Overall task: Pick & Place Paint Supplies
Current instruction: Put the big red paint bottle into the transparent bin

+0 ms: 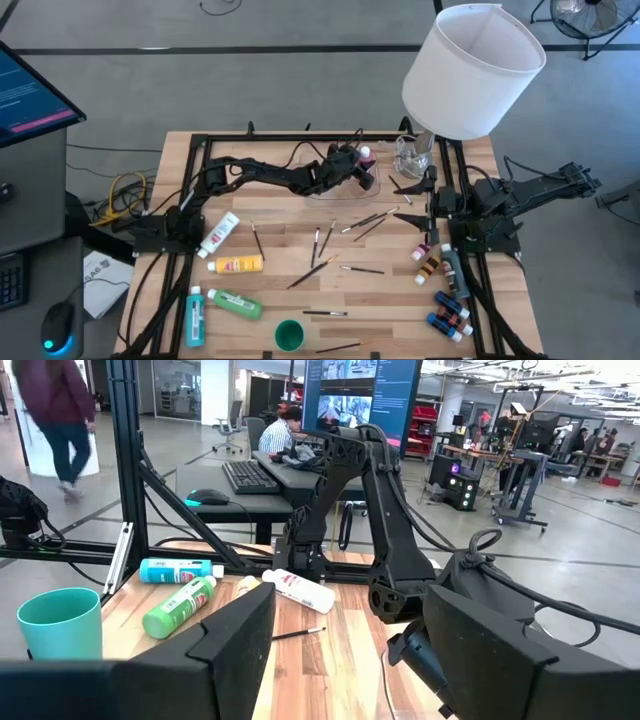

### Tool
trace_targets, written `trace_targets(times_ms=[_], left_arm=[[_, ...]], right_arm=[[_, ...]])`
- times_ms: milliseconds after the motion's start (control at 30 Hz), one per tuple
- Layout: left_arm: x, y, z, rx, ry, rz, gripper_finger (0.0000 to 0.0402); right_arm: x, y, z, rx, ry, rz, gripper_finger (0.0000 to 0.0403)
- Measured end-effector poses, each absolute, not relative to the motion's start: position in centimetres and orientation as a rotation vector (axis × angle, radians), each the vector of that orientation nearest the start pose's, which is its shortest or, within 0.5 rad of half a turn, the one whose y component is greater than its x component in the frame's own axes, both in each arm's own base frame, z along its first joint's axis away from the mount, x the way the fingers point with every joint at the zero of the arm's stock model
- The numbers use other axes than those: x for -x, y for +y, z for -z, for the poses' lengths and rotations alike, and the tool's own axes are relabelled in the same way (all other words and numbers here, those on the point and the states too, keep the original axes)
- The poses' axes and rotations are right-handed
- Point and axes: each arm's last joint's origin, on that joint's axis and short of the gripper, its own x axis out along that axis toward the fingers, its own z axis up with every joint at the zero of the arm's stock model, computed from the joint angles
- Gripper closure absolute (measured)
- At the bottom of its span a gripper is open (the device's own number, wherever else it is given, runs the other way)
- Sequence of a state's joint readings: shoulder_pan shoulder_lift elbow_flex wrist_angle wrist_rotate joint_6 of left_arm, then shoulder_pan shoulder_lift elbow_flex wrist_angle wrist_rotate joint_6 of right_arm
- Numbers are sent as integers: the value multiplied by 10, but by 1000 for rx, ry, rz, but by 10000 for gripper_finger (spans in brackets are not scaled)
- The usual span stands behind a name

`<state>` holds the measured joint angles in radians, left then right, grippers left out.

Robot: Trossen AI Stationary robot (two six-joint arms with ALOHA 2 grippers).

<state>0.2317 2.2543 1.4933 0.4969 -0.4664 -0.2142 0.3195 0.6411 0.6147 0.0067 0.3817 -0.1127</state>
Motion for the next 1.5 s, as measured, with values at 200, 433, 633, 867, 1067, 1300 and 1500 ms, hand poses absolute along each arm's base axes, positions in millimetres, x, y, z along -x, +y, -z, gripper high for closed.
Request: trace_targets(times_ms=[200,433,633,867,1067,1300,1500], left_arm=[[-480,126,-158,173,193,-719,253],[-479,126,-159,172,195,-719,253],[-479,125,-158,139,224,-714,252],[-479,124,-157,120,246,-711,252],[-479,124,-156,116,264,-707,252],[-478,122,-152,115,298,-693,215],[-478,122,-151,112,309,-709,169]], right_arm=[[-145,37,-313,120,22,61,154],[-145,37,-313,121,22,61,154],[-145,37,-313,121,22,61,154],[-145,37,-313,121,22,61,154],[-145,37,-313,121,22,61,154],[-145,37,-313,121,22,61,154],[-145,37,-313,121,23,61,154]])
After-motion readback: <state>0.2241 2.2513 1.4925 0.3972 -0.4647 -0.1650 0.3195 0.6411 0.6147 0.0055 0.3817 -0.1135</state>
